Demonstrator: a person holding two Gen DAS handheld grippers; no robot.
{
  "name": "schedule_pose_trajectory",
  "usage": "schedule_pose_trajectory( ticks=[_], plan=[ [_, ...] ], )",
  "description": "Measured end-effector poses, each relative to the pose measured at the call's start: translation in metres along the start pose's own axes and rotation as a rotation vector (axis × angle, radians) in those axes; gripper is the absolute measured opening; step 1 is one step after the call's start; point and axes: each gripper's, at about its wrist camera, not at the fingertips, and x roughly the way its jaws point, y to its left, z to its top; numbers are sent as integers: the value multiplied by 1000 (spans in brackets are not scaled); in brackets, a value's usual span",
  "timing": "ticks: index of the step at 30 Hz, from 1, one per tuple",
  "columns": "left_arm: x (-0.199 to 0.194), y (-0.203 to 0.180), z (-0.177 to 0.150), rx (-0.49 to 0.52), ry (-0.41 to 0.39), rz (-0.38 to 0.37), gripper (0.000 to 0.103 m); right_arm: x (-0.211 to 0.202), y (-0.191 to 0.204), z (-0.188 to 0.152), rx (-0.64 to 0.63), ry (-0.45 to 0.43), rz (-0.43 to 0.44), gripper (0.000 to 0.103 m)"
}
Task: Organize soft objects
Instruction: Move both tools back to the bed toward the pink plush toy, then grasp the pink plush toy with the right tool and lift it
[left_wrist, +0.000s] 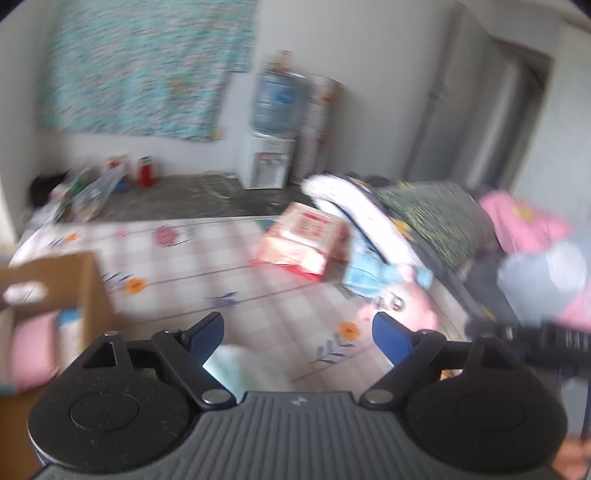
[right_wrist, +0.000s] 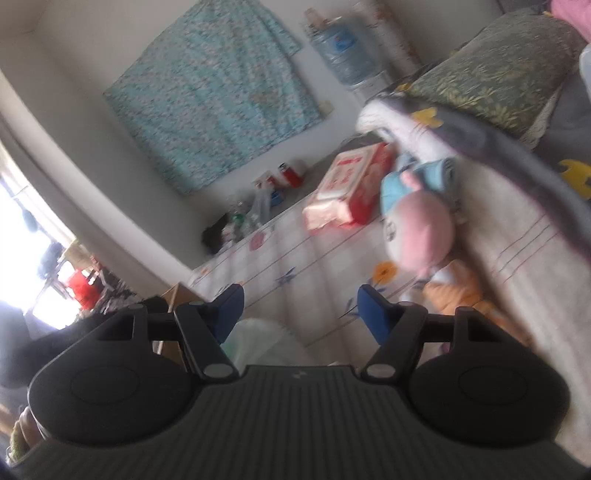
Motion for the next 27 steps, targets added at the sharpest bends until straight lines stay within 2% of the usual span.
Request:
schedule_pose_trajectory(
  ticks=[3, 5, 10, 14, 18, 24, 27],
  plan=[
    [42, -39, 5, 149, 48, -39, 89, 7, -31, 24, 33, -22, -63, 68],
    [72, -61, 4, 227, 85, -64, 89, 21, -48, 37, 60, -11, -75, 68],
    [137, -91, 4, 324, 176, -132, 89, 69, -80, 58, 129, 46, -80, 68],
    [178, -101, 5, 342, 248, -182, 89, 105, -100, 66, 187, 105, -82, 68],
    [203, -107, 6, 313, 304, -210, 89, 125, -109, 65, 212, 139, -96, 68],
    [224, -117, 6, 281, 345, -251, 88, 148, -119, 65, 234, 152, -132, 66],
    [223, -121, 4, 283, 335, -257, 80, 156, -125, 65, 254, 149, -122, 63]
  ],
)
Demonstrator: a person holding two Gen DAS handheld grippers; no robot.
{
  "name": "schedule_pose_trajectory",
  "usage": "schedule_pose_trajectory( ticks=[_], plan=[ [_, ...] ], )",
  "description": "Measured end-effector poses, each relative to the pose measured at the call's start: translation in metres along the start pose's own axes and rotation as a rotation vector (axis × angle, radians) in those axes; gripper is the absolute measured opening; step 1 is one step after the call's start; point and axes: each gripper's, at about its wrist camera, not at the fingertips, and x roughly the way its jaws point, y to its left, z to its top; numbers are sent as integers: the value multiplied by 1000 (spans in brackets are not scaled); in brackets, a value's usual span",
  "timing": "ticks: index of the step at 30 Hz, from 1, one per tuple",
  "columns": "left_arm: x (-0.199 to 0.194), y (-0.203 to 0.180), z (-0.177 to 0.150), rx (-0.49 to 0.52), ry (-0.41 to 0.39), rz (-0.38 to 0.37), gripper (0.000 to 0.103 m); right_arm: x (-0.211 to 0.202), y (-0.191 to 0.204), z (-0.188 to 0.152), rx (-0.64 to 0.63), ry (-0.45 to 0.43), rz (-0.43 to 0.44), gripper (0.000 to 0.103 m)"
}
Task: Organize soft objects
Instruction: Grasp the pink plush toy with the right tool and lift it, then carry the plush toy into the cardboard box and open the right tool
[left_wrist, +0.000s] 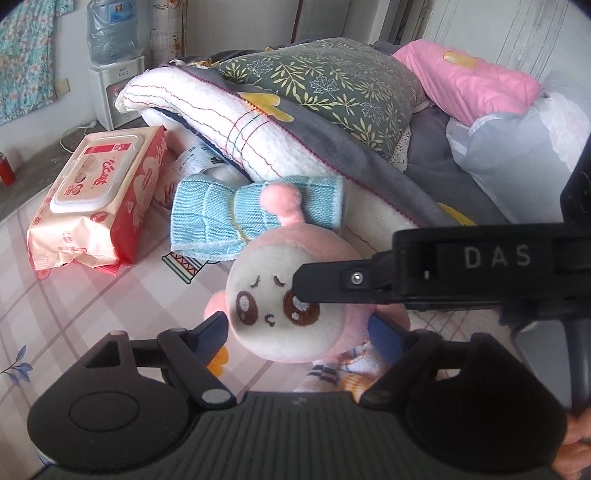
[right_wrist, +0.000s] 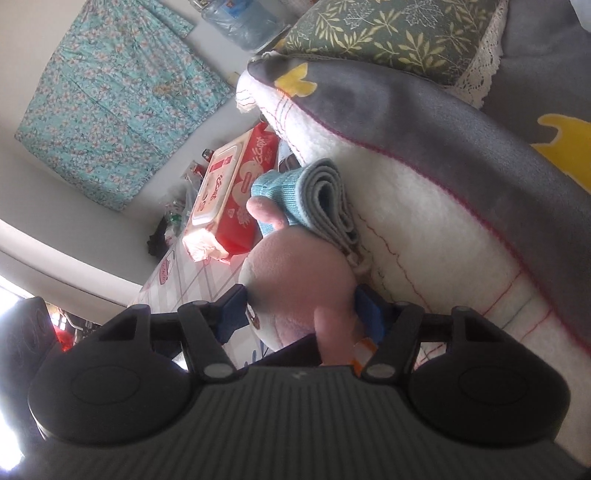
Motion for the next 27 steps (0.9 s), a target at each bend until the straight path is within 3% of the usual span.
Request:
schedule_pose_trajectory(
  ticks=[6, 12, 21, 27],
  plan=[
    [-17, -7, 1, -33, -20, 0, 77, -4, 8, -4, 0, -24, 17, 60],
    [-64, -19, -5, -26, -86, 8, 77, -35, 35, -13, -26, -57, 51, 60],
    [-166, -22, -35, -48, -226, 52, 77, -105, 100, -50, -131, -99, 127, 60],
    [-249, 5, -75, -113, -331, 169, 77, -123, 166, -93, -245, -35, 235, 59]
  ],
)
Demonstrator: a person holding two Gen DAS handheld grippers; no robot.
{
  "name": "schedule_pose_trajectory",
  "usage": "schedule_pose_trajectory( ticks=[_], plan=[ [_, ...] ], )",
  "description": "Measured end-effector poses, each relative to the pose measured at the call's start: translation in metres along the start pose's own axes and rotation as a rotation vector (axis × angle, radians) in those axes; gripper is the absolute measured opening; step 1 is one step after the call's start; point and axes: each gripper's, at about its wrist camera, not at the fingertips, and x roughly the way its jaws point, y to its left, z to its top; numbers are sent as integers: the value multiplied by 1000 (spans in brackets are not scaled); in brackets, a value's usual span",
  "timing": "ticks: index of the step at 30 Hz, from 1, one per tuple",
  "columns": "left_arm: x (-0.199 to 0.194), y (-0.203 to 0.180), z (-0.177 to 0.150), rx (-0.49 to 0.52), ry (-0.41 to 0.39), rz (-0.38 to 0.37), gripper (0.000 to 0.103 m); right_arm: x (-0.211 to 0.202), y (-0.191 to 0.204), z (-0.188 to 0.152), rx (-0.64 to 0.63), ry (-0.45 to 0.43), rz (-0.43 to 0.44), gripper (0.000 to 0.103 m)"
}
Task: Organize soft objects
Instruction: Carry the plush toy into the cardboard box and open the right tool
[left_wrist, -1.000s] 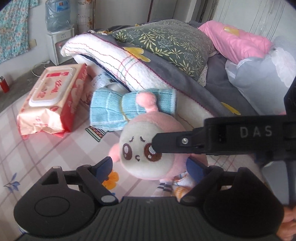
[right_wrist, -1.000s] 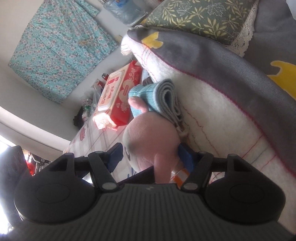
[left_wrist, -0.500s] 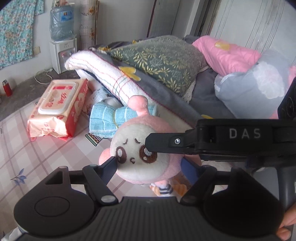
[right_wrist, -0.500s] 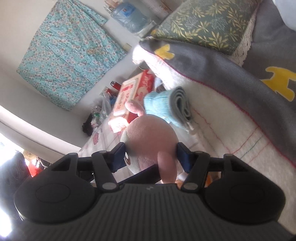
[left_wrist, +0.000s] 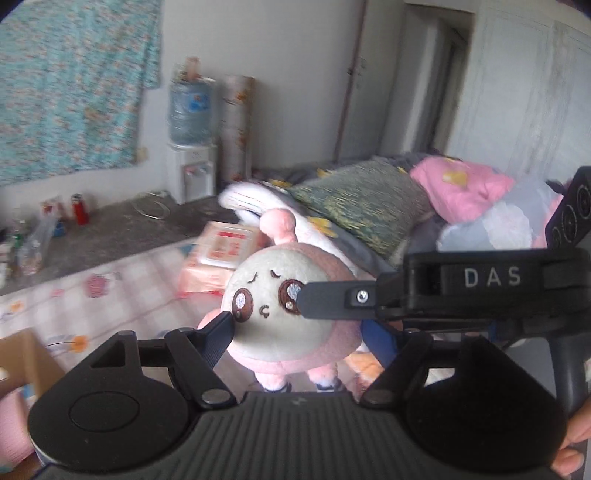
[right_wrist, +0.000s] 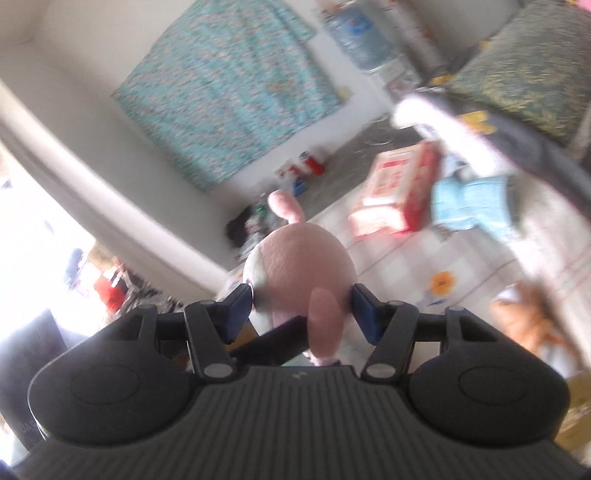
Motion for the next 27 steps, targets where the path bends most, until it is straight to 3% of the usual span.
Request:
schedule_pose_trajectory(
  ticks=[7, 14, 20, 24, 27],
  plan=[
    [-78, 77, -31, -102, -24, 203, 77, 58, 102, -40, -96, 170, 173, 58],
    [-130, 165, -78, -272, 27, 374, 77, 143, 195, -93, -159, 430, 263, 58],
    [-127, 229, -125, -428, 154, 418, 75, 214, 236, -152, -212, 633, 216, 58],
    [-102, 257, -144, -470, 260, 445, 61, 255, 230, -183, -185, 740, 158, 58],
    [-83, 274, -162, -496, 331, 443, 66, 277, 221, -195, -183, 776, 117, 58]
  ],
)
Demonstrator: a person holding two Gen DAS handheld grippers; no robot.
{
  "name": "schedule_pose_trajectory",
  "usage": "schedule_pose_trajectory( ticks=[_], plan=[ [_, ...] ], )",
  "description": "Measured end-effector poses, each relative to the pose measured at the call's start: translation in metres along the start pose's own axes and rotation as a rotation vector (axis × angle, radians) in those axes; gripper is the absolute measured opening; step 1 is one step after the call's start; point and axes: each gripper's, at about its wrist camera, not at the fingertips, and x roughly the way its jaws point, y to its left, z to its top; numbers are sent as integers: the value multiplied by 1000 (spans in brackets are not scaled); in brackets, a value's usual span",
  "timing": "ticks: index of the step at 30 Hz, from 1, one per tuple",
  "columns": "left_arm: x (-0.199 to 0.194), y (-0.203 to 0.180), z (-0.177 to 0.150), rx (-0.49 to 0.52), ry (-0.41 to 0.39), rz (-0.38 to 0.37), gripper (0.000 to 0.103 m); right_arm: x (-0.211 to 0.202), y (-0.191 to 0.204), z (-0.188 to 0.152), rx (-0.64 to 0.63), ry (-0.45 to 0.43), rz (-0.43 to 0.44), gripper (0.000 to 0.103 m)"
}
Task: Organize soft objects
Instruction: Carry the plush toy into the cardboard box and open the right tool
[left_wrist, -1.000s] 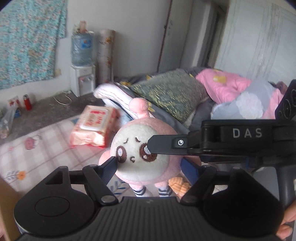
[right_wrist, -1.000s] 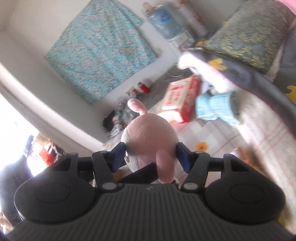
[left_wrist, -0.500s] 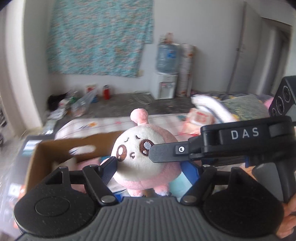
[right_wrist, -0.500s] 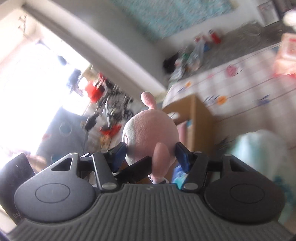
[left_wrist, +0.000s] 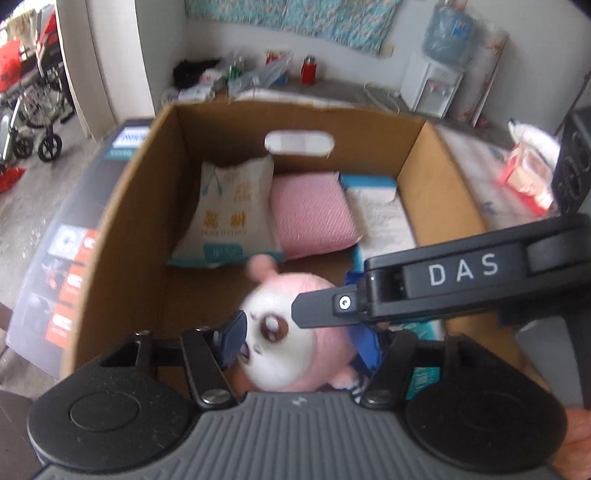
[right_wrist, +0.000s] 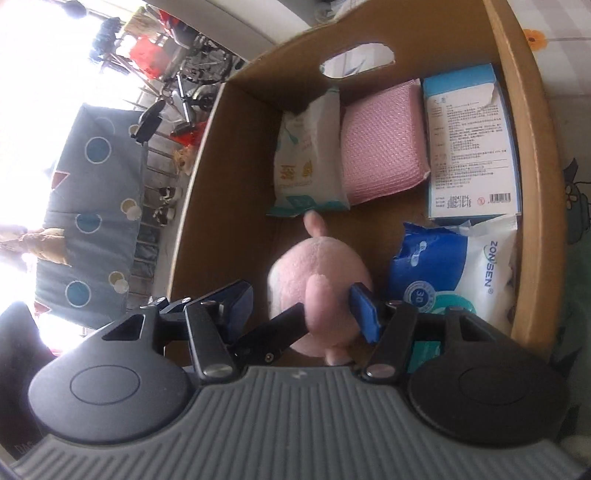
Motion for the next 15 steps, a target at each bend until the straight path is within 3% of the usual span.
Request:
schedule_pose_trajectory(
  ticks=[1, 8, 15],
  plan=[
    [6, 3, 0, -13, 4, 0, 74, 6, 1, 2, -11, 6, -3, 58],
    [7, -5, 2, -10, -3, -6, 75, -2, 7, 9, -87, -67, -87, 56],
    [-7, 1, -5, -18, 11, -68, 84, -8, 6, 31, -95, -85, -60, 57]
  ],
)
